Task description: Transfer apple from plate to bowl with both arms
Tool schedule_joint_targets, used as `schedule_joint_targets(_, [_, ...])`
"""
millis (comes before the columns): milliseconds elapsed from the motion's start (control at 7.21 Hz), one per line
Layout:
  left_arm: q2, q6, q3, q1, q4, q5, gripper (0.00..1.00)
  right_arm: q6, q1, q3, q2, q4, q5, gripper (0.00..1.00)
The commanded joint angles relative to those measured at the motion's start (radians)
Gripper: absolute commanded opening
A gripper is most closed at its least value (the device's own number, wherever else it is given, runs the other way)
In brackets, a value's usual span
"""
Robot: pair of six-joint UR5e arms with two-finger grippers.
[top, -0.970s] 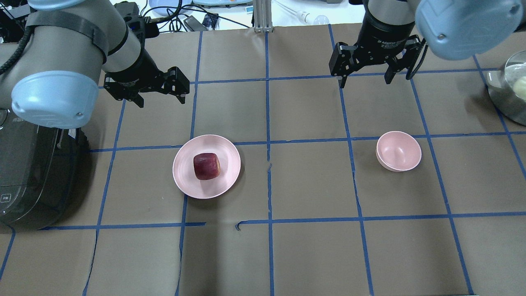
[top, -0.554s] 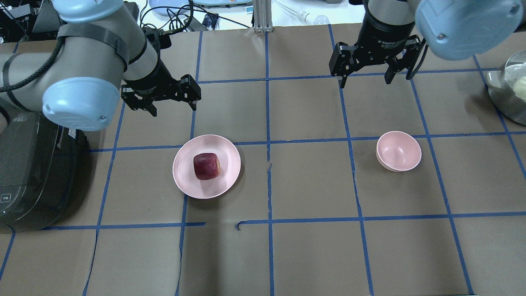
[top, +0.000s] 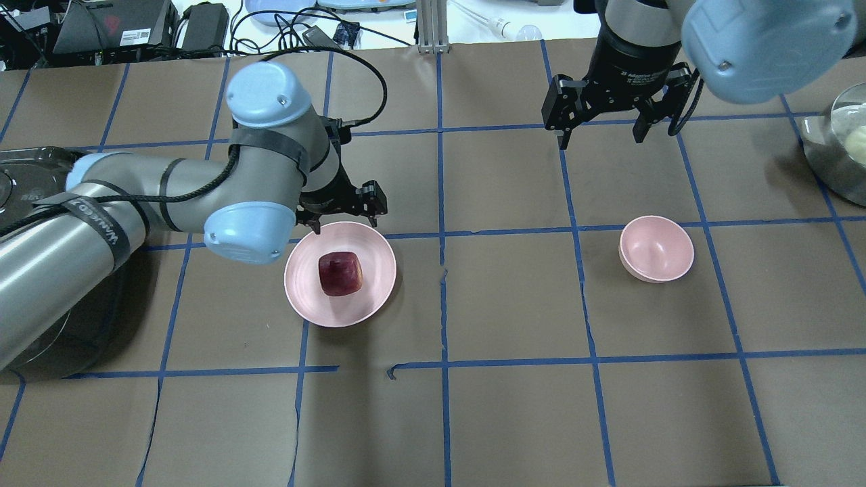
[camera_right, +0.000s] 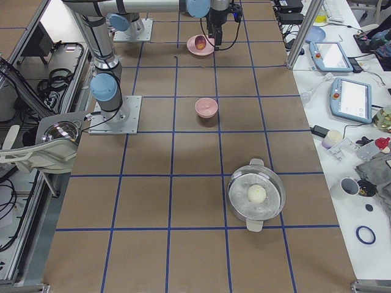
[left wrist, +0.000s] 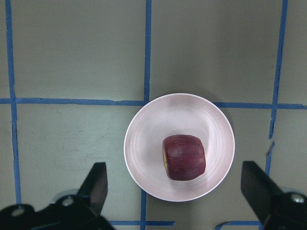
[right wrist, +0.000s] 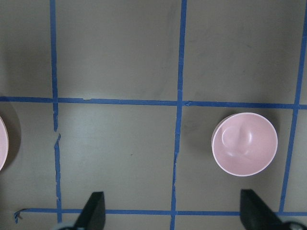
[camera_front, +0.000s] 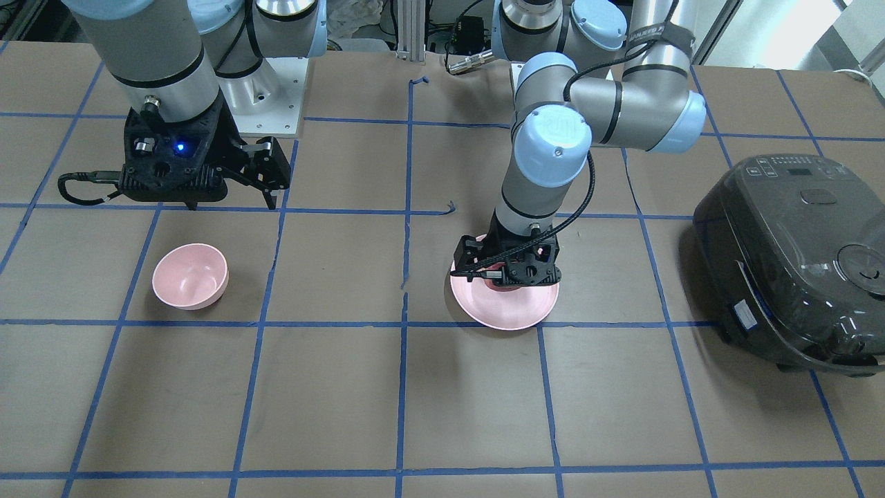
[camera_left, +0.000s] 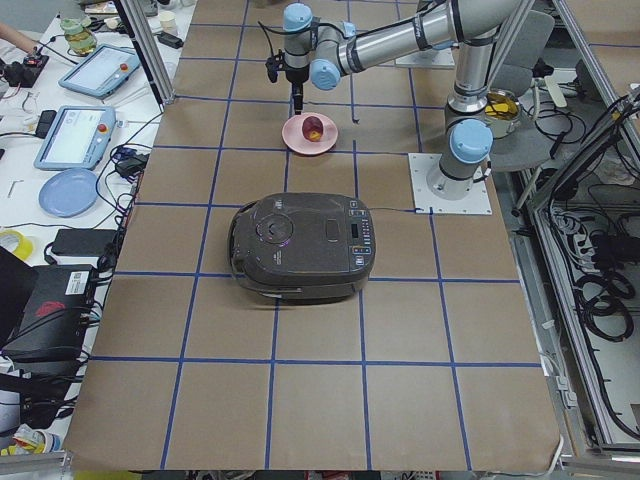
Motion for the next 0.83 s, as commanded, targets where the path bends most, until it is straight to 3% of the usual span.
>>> schedule_joint_targets(0, [-0.046,0.025,-0.023,-0.026,0.059,0.007,1.0,-0.002,-0.002,0.001,0.001,0.0,-0.002,1.0])
schedule_joint_targets(277, [-0.027,0.057,-0.025,-0.023,0.056,0.049,1.0,-0.006,-0.012,0.008,0.006,0.002,0.0,1.0])
schedule_joint_targets(693, [-0.01,0.034,-0.089,0.036,0.066,0.051,1.0,-0.061,-0.07,0.123,0.015,-0.073,0.009,1.0])
